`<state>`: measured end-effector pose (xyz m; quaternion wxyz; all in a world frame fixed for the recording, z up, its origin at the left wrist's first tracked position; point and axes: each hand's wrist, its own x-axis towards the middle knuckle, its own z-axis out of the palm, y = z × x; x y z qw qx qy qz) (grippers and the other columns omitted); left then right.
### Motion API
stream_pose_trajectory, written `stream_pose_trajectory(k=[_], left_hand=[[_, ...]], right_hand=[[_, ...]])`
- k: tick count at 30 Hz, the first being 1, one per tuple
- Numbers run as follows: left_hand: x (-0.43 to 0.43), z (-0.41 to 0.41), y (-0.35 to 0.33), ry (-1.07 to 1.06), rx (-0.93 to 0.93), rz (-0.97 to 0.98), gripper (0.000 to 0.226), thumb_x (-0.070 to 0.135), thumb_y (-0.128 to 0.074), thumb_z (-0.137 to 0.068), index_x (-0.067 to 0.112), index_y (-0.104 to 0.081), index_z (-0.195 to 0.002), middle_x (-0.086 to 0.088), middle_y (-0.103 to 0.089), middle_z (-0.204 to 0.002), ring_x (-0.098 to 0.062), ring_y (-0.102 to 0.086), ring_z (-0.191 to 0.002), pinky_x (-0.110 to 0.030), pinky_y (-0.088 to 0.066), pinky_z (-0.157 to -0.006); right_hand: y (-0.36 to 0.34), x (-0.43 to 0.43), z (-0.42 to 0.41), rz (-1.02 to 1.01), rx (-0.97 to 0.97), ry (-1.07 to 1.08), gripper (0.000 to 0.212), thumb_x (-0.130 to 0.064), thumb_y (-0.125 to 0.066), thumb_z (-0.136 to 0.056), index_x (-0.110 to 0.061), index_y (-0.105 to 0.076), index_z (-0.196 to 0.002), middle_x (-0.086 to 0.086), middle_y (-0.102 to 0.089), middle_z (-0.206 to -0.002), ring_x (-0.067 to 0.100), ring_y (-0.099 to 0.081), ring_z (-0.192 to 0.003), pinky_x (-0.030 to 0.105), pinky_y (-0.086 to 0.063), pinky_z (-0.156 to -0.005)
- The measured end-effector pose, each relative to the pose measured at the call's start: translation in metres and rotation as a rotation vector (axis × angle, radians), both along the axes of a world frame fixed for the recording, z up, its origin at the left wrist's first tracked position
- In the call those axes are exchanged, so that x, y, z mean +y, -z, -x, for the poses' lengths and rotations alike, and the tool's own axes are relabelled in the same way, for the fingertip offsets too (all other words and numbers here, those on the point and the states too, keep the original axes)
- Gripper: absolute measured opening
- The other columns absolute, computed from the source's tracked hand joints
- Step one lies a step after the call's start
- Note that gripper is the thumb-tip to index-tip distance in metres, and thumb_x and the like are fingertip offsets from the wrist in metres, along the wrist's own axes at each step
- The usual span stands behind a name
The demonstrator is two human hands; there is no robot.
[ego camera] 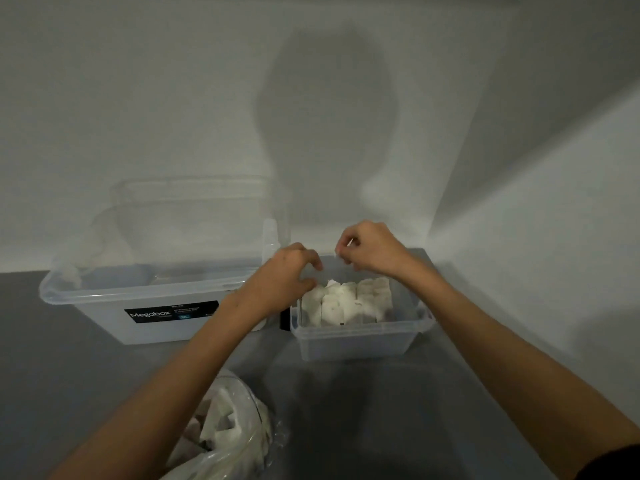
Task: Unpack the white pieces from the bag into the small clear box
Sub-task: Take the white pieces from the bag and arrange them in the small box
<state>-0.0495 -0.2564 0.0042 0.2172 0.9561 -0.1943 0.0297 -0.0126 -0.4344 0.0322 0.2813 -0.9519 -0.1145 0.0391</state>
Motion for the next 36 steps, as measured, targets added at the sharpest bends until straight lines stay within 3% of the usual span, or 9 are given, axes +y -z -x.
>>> stream_pose_trajectory(k=[4, 11, 15, 19, 22, 24, 26, 33, 36], left_hand=[[0.025, 0.029, -0.023, -0.001, 0.033, 0.107, 0.021, 0.017, -0.066, -0.087, 0.017, -0.066, -0.108, -0.001, -0.064, -0.108, -0.011, -0.061, -0.091, -0.020, -0.047, -0.079], [0.096, 0.093, -0.021, 0.021, 0.263, 0.109, 0.015, 0.023, -0.070, -0.084, 0.021, -0.070, -0.098, 0.010, -0.070, -0.090, -0.004, -0.066, -0.085, -0.017, -0.050, -0.079], [0.129, 0.115, 0.001, 0.016, 0.307, 0.020, 0.012, 0.020, -0.066, -0.086, 0.014, -0.068, -0.097, 0.001, -0.070, -0.094, -0.011, -0.065, -0.086, -0.014, -0.047, -0.072], [0.146, 0.136, 0.028, -0.022, 0.461, -0.148, 0.014, 0.017, -0.063, -0.086, 0.009, -0.068, -0.097, -0.003, -0.069, -0.087, -0.014, -0.062, -0.075, -0.024, -0.048, -0.069], [0.152, 0.150, 0.054, -0.040, 0.601, -0.244, 0.018, 0.008, -0.060, -0.086, 0.007, -0.068, -0.102, 0.002, -0.061, -0.076, -0.008, -0.058, -0.063, -0.015, -0.045, -0.061], [0.156, 0.155, 0.070, -0.087, 0.591, -0.279, 0.024, 0.007, -0.061, -0.086, 0.008, -0.065, -0.109, -0.003, -0.064, -0.091, -0.016, -0.064, -0.082, -0.022, -0.050, -0.073], [0.160, 0.159, 0.082, -0.131, 0.516, -0.294, 0.028, 0.009, -0.061, -0.086, 0.011, -0.060, -0.115, -0.005, -0.063, -0.109, -0.020, -0.063, -0.096, -0.027, -0.050, -0.082], [0.175, 0.167, 0.103, -0.149, 0.293, -0.242, 0.017, 0.012, -0.052, -0.091, 0.013, -0.064, -0.103, -0.004, -0.066, -0.104, -0.019, -0.063, -0.096, -0.028, -0.051, -0.086], [0.180, 0.170, 0.101, -0.140, 0.295, -0.182, 0.022, 0.009, -0.052, -0.091, 0.012, -0.063, -0.110, -0.004, -0.066, -0.106, -0.017, -0.062, -0.097, -0.027, -0.050, -0.087]], right_hand=[[-0.039, 0.007, 0.039, -0.110, -0.052, -0.045, 0.012, -0.019, -0.061, -0.091, -0.015, -0.071, -0.093, 0.001, -0.072, -0.078, 0.012, -0.069, -0.063, 0.019, -0.054, -0.067], [-0.033, 0.083, 0.104, -0.167, 0.080, -0.205, 0.008, -0.017, -0.064, -0.087, -0.018, -0.071, -0.090, -0.002, -0.071, -0.072, 0.012, -0.071, -0.063, 0.012, -0.047, -0.053], [0.003, 0.140, 0.134, -0.074, 0.189, -0.332, 0.013, -0.020, -0.064, -0.089, -0.010, -0.072, -0.093, 0.000, -0.070, -0.072, 0.012, -0.068, -0.064, 0.021, -0.054, -0.068], [0.047, 0.180, 0.154, 0.096, 0.331, -0.365, 0.018, -0.012, -0.057, -0.092, -0.002, -0.071, -0.098, 0.014, -0.072, -0.083, 0.015, -0.061, -0.058, 0.022, -0.051, -0.057], [0.080, 0.198, 0.166, 0.267, 0.311, -0.374, 0.021, 0.000, -0.056, -0.087, 0.000, -0.069, -0.104, 0.014, -0.069, -0.099, 0.022, -0.064, -0.078, 0.031, -0.054, -0.071], [0.102, 0.205, 0.170, 0.297, 0.292, -0.357, 0.023, 0.002, -0.058, -0.087, 0.000, -0.067, -0.108, 0.013, -0.066, -0.104, 0.025, -0.063, -0.094, 0.033, -0.051, -0.085], [0.119, 0.212, 0.174, 0.290, 0.280, -0.311, 0.020, 0.002, -0.057, -0.088, 0.001, -0.065, -0.106, 0.011, -0.061, -0.093, 0.022, -0.059, -0.086, 0.029, -0.048, -0.077], [0.148, 0.228, 0.187, 0.158, 0.287, -0.182, 0.025, -0.021, -0.070, -0.084, -0.008, -0.065, -0.104, 0.009, -0.063, -0.097, 0.022, -0.062, -0.090, 0.033, -0.052, -0.083], [0.147, 0.224, 0.191, 0.128, 0.306, -0.187, 0.014, -0.020, -0.071, -0.082, -0.010, -0.064, -0.090, 0.005, -0.059, -0.087, 0.020, -0.057, -0.081, 0.033, -0.052, -0.079]])
